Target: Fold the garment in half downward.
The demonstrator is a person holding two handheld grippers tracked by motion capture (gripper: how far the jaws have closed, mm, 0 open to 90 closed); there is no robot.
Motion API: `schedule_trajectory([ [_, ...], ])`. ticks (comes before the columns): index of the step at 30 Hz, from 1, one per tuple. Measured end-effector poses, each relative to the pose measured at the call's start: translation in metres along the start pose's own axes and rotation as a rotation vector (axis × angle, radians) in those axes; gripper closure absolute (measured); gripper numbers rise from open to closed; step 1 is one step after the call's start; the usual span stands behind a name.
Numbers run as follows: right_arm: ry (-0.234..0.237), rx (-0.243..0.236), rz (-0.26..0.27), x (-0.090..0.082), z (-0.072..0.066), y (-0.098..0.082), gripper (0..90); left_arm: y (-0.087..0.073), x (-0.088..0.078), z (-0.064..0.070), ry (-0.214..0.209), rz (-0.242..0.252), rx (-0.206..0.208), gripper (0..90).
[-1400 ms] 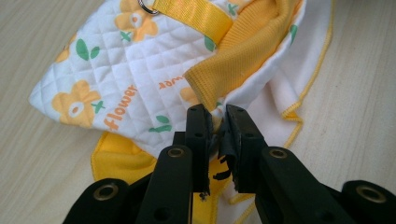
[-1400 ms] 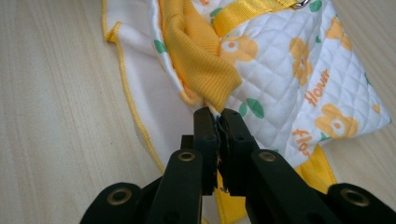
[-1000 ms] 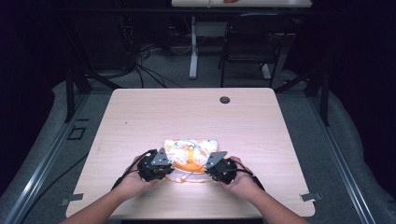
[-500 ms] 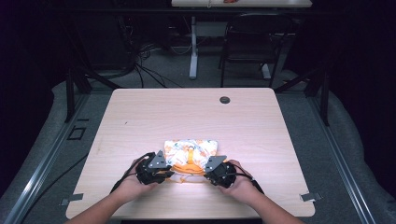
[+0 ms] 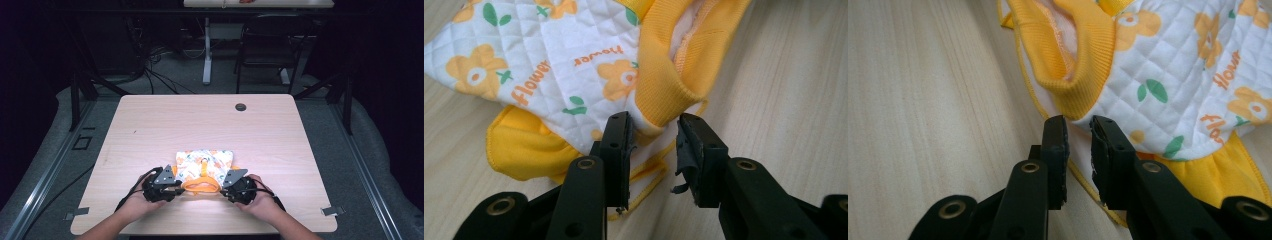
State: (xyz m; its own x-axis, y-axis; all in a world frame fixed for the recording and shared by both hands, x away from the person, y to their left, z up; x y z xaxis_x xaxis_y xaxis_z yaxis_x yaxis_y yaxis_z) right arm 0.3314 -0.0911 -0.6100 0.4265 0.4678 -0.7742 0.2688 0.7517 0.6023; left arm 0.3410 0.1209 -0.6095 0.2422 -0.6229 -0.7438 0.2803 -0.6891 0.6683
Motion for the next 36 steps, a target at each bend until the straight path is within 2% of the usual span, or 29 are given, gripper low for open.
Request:
schedule_trajectory([
  [8,0.005,0.026,0.017,-0.004,-0.001,0.000,74.5,-0.004,-0.003,-0.001,-0.001,0.006,-0.024,65.0],
  [12,0.007,0.021,0.011,-0.005,-0.002,0.000,74.0,-0.006,-0.004,-0.001,0.003,0.007,-0.032,64.7],
  [17,0.008,0.036,0.020,-0.006,-0.003,0.000,73.8,-0.006,-0.008,-0.001,-0.001,0.029,-0.052,64.7],
  [22,0.011,0.031,0.012,-0.009,-0.002,-0.001,73.4,-0.008,-0.014,-0.003,0.002,0.041,-0.072,64.7],
  [29,-0.003,0.060,0.035,-0.017,-0.001,-0.001,72.5,-0.010,-0.021,-0.005,0.023,0.051,-0.085,64.2],
  [34,-0.036,0.080,0.041,-0.023,0.004,-0.004,71.3,-0.011,-0.026,-0.007,0.027,0.062,-0.127,63.9],
  [36,-0.035,0.089,0.038,-0.026,0.006,-0.006,70.9,-0.011,-0.029,-0.009,0.032,0.077,-0.137,63.5],
])
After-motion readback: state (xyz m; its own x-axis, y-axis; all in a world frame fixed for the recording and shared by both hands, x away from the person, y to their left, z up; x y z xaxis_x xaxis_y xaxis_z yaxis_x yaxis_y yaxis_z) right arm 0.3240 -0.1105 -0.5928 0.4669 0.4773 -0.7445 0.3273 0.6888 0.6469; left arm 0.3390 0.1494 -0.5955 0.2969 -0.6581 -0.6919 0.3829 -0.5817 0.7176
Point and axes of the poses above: each handheld gripper's, and its own axes: x roughly forward along the jaws, y roughly out of its top, z roughly to its right, the point moved 7 cm from there along x, roughly forward along the jaws, and after that the axes turned 5 degrees about -y, right-handed, at the moved point
